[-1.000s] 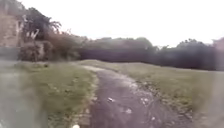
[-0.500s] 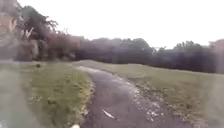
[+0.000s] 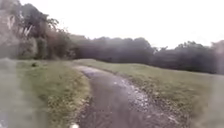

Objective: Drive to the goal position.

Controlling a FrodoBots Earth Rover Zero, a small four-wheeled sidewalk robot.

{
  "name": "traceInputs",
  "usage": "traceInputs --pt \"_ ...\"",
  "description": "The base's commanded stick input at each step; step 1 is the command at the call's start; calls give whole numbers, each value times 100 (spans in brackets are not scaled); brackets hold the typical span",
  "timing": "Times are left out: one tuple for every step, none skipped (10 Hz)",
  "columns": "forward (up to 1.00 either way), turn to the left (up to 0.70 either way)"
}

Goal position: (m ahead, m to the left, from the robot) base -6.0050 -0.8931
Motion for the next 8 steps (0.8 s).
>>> traceInputs --pt "85 0" --pt "85 0" --pt "85 0" --pt "85 0" --pt "85 0" --pt "85 0" --pt "85 0" --pt "85 0"
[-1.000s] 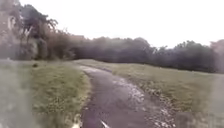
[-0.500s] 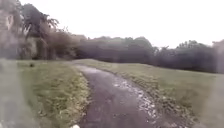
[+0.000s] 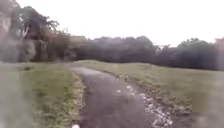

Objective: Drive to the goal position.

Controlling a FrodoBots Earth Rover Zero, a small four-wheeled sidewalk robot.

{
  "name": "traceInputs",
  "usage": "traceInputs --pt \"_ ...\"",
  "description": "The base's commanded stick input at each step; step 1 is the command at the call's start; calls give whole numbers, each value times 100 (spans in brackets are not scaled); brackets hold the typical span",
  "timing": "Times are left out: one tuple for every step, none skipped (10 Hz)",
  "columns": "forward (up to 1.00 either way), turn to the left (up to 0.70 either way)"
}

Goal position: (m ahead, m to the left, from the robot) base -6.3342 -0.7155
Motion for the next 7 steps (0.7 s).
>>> traceInputs --pt "85 0" --pt "57 0" --pt "1 0" --pt "0 0" --pt "0 0" --pt "0 0" --pt "0 -41"
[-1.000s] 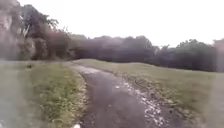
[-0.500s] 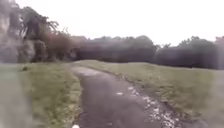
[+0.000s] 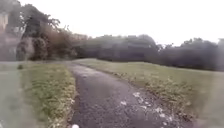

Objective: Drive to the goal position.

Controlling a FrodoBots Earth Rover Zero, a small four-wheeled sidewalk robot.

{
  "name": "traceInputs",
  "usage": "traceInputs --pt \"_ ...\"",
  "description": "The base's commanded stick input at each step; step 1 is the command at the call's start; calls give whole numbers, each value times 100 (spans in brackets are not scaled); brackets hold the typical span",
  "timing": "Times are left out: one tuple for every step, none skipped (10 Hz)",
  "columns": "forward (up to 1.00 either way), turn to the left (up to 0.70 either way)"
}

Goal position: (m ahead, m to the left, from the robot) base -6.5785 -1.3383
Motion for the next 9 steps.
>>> traceInputs --pt "0 -85" --pt "0 -85" --pt "0 -85" --pt "0 -85" --pt "0 -85" --pt "0 -85" --pt "0 -85" --pt "0 -85" --pt "0 -85"
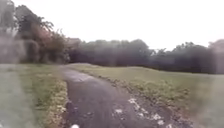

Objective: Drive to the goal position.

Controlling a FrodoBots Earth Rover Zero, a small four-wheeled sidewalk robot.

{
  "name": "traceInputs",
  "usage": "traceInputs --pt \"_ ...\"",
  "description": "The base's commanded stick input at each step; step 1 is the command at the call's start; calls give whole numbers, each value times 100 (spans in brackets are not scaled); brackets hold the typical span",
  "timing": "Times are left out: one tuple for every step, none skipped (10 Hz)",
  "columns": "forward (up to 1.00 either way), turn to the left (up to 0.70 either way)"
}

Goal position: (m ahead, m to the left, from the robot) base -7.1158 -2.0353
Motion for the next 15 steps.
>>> traceInputs --pt "0 -85" --pt "0 -85" --pt "0 -85" --pt "0 -85" --pt "0 -85" --pt "0 -85" --pt "0 -85" --pt "0 -85" --pt "0 -85" --pt "0 -85" --pt "0 -85" --pt "0 -85" --pt "0 -85" --pt "0 -85" --pt "0 -85"
